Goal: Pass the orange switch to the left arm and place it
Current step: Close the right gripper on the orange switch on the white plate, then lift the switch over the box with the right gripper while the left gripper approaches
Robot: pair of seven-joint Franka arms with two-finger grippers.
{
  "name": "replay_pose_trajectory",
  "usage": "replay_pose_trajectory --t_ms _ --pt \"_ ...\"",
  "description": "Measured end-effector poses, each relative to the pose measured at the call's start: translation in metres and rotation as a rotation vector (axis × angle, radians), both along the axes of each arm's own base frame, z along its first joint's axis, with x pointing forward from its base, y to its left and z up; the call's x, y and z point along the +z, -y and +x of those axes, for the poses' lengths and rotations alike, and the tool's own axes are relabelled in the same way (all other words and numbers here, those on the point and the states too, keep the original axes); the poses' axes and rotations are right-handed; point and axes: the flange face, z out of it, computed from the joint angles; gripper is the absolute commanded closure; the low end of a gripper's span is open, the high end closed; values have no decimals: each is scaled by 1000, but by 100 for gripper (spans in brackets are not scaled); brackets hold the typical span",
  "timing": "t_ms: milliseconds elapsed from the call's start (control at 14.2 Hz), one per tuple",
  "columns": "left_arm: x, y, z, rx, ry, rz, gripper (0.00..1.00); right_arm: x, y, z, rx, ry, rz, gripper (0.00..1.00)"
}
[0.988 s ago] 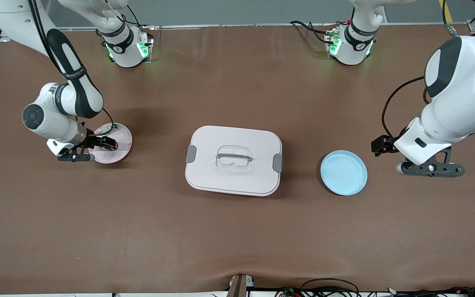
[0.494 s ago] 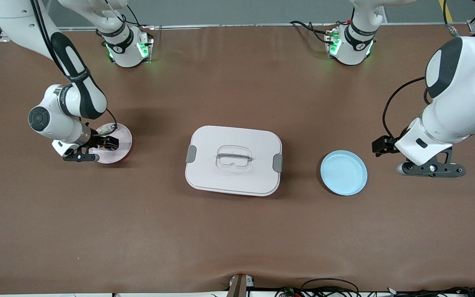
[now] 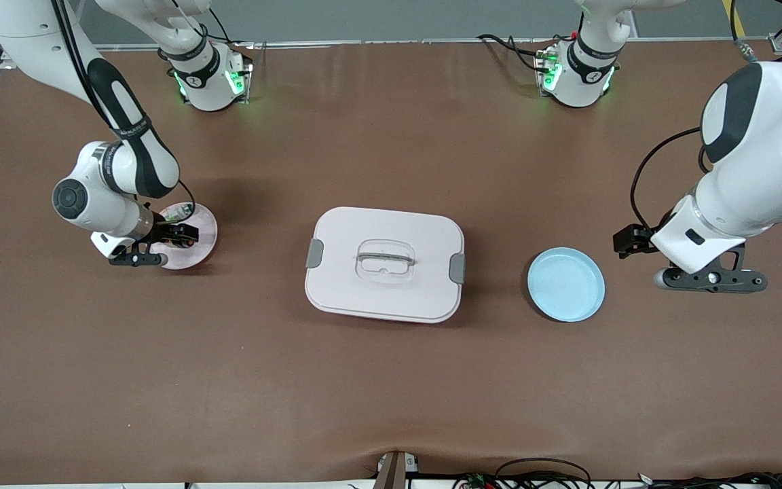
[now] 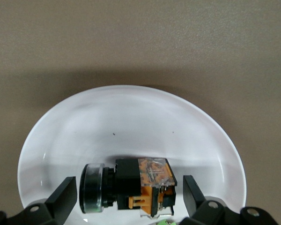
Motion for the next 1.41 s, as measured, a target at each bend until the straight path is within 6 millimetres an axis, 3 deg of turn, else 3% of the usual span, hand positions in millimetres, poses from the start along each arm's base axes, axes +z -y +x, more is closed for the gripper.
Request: replay_pose_trajectory --t_ms 212,353,917,1058,1411 --pt "0 0 0 0 0 0 0 0 0 0 1 0 0 62" --pt "-1 0 0 0 -1 0 0 0 -1 0 1 1 0 82" --pt "0 1 0 -1 0 0 0 7 -9 3 24 -18 8 84" --pt "3 -1 1 1 7 -2 0 32 -14 12 39 -45 21 84" --pt "22 11 -6 21 -3 -149 0 135 -39 37 56 -126 50 84"
